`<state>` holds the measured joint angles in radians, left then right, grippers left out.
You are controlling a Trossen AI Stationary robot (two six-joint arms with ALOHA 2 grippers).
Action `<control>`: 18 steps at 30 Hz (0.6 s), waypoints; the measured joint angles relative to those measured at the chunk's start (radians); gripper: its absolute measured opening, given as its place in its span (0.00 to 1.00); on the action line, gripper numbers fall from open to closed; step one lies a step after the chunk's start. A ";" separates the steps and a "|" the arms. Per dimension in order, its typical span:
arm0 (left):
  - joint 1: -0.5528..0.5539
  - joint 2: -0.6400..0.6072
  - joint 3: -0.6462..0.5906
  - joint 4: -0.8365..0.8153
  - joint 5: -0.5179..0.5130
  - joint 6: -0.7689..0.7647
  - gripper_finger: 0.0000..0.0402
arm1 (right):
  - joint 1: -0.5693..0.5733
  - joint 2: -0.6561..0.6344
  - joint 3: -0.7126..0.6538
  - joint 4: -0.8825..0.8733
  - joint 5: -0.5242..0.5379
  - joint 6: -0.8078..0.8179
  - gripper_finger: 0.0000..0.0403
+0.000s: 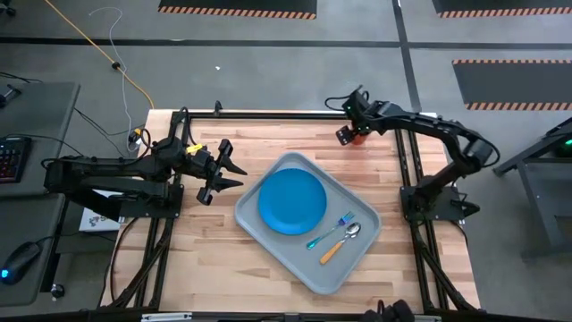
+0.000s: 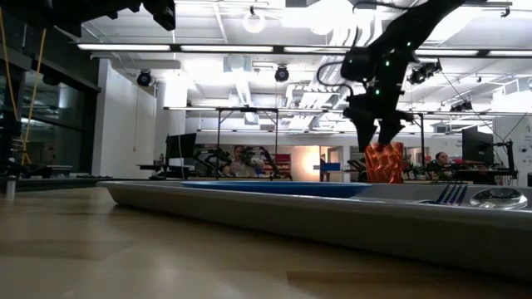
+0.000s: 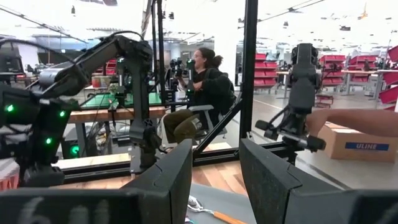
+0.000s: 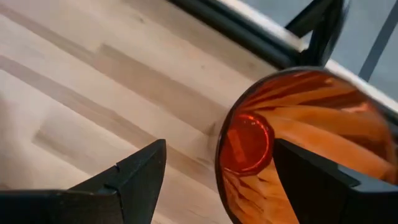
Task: Pick and place plate/cup/fork/spoon on tray
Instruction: Put the orange cup on the middle top of the gray serving tray
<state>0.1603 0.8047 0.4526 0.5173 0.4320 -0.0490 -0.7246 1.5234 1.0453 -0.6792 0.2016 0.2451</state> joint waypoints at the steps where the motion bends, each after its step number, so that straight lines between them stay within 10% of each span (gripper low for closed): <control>1: 0.000 0.000 0.000 0.000 0.000 0.000 0.31 | 0.000 0.013 0.000 -0.002 0.000 -0.003 0.71; 9: 0.000 0.000 0.000 -0.003 0.000 0.000 0.31 | 0.001 0.056 0.000 -0.081 -0.003 0.015 0.57; 18: 0.000 0.000 0.000 -0.004 0.000 -0.002 0.31 | 0.060 -0.026 -0.001 -0.278 0.004 0.063 0.03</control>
<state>0.1604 0.8047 0.4526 0.5129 0.4317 -0.0513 -0.6645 1.4970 1.0439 -0.9575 0.2053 0.3084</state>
